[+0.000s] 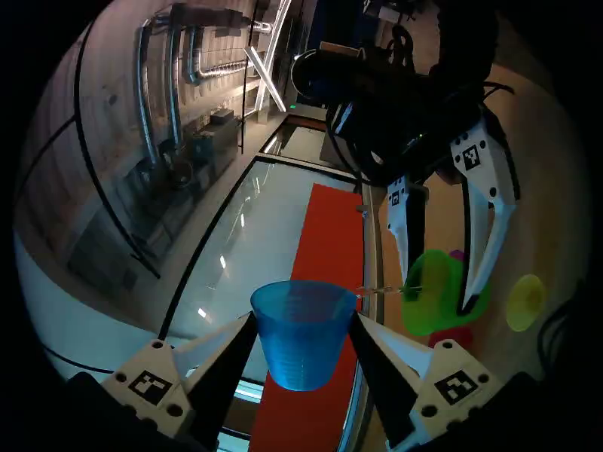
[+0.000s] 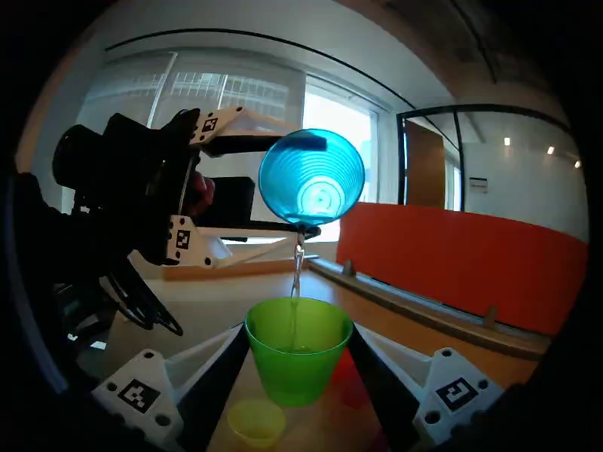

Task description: Pour water

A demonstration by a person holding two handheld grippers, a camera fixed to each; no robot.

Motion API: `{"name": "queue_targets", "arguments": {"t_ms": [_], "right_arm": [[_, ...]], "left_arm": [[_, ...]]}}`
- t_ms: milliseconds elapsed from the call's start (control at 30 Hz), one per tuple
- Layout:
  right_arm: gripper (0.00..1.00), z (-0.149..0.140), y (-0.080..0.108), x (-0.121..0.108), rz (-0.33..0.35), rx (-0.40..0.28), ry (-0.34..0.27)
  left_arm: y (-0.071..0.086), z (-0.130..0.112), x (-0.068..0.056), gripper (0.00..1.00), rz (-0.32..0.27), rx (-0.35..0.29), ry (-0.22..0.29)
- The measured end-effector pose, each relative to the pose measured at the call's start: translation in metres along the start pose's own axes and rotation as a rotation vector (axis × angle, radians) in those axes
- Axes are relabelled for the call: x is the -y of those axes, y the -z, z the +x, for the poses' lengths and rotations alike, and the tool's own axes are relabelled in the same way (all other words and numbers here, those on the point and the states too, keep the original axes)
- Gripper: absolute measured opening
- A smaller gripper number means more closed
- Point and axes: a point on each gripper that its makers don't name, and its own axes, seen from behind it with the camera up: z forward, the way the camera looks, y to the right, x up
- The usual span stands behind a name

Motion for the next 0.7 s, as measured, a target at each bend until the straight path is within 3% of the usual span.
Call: {"name": "queue_targets", "arguments": {"t_ms": [700], "right_arm": [[0.92, 0.0015, 0.0009, -0.001, -0.001, -0.002, 0.001]], "left_arm": [[0.0003, 0.0041, 0.0023, 0.84, 0.005, -0.007, -0.07]]}}
